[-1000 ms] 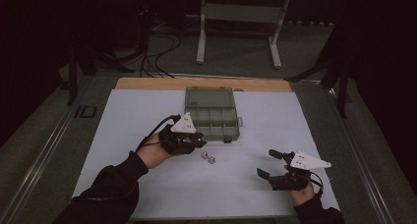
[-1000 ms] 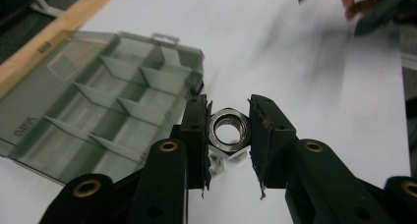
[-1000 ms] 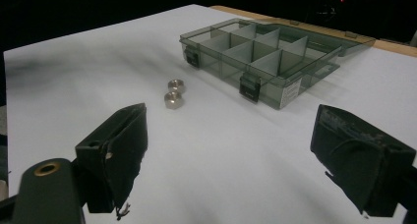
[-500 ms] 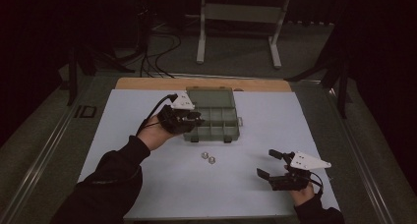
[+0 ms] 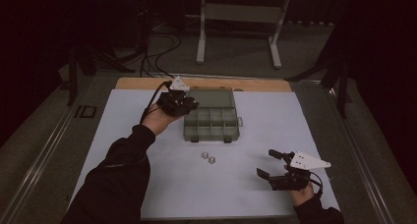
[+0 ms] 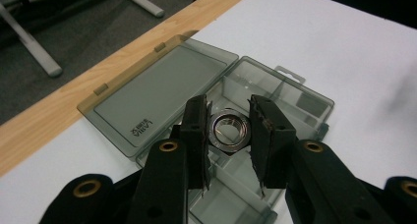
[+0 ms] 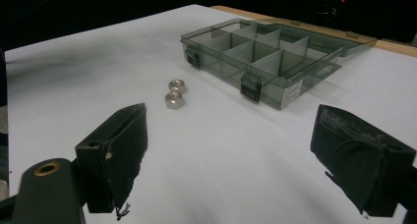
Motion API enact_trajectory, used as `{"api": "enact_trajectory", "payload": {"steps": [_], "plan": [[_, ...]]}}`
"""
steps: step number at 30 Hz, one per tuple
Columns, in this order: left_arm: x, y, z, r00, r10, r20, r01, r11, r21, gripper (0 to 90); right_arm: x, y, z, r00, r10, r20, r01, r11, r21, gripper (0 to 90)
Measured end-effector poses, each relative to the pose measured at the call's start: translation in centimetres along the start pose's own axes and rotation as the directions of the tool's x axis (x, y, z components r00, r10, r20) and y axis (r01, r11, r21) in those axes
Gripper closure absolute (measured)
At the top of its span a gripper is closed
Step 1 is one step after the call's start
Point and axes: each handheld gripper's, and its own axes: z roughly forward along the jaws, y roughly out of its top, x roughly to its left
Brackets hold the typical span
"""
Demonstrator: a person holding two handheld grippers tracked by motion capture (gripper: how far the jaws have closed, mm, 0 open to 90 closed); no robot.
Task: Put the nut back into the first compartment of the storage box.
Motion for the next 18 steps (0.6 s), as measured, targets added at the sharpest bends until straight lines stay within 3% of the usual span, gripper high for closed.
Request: {"api": "enact_trajectory", "payload": {"steps": [7,13,18], "plan": [[1.3,-0.5,2.4,0.9980,-0.051,-0.037,0.052,0.9986,0.012,69.9,0.0,0.0,0.0,1.0000,0.001,-0.002,-0.001,1.000,-0.001,14.1],[2.1,-1.3,4.4,0.9941,-0.100,-0.041,0.102,0.9942,0.034,69.9,0.0,0.0,0.0,1.0000,-0.001,-0.004,0.001,1.000,-0.002,14.2],[2.4,-1.9,6.0,0.9914,-0.117,-0.059,0.121,0.9896,0.078,69.9,0.0,0.0,0.0,1.0000,0.001,-0.006,-0.001,1.000,0.004,14.2]]}}
